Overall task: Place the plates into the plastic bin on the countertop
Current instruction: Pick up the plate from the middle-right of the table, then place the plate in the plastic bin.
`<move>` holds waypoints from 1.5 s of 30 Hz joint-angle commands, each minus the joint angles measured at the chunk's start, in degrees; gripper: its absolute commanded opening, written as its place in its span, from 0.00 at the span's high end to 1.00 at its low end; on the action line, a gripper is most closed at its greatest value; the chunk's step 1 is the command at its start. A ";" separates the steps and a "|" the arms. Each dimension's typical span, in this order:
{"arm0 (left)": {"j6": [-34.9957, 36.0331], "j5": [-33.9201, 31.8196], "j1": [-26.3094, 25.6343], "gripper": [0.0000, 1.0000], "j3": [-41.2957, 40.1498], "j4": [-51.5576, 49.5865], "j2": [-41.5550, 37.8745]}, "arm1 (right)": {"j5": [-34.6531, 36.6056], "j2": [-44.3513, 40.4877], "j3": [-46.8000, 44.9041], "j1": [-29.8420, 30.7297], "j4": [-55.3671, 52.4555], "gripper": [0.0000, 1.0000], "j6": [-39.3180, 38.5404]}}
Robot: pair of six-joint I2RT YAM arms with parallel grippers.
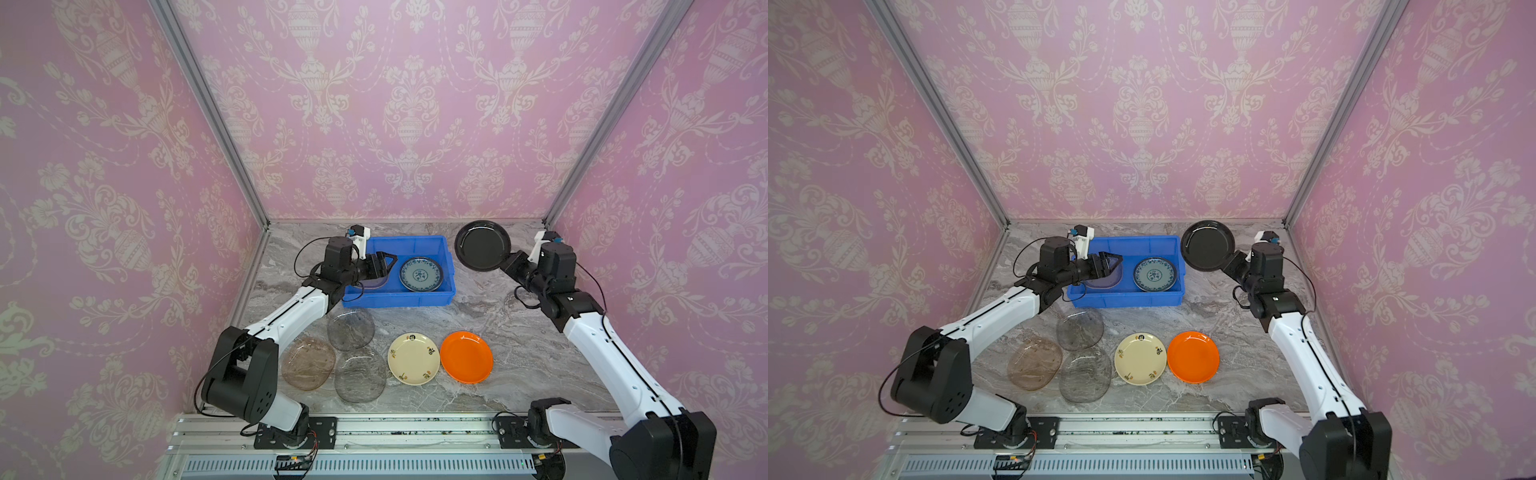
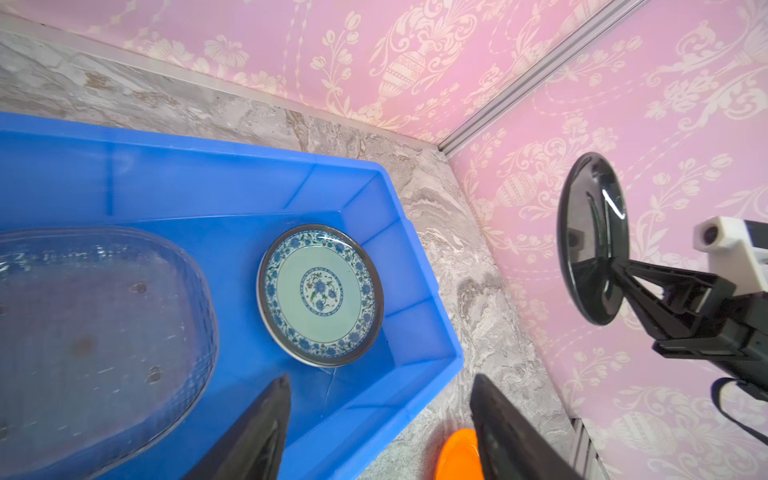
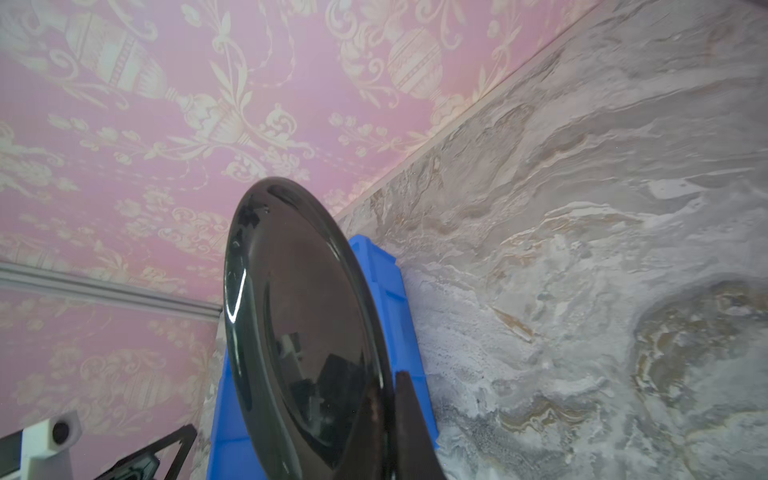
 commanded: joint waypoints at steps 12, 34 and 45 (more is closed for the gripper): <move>-8.46 9.10 0.49 0.30 8.43 18.55 10.96 | -12.09 20.35 8.63 10.93 14.83 1.00 7.34; -5.03 4.30 0.52 0.59 8.57 11.19 12.92 | -12.07 23.47 12.44 12.90 13.17 1.00 4.91; -5.79 3.71 0.53 1.00 10.54 8.93 14.81 | -12.21 25.15 15.23 12.92 11.31 0.88 4.59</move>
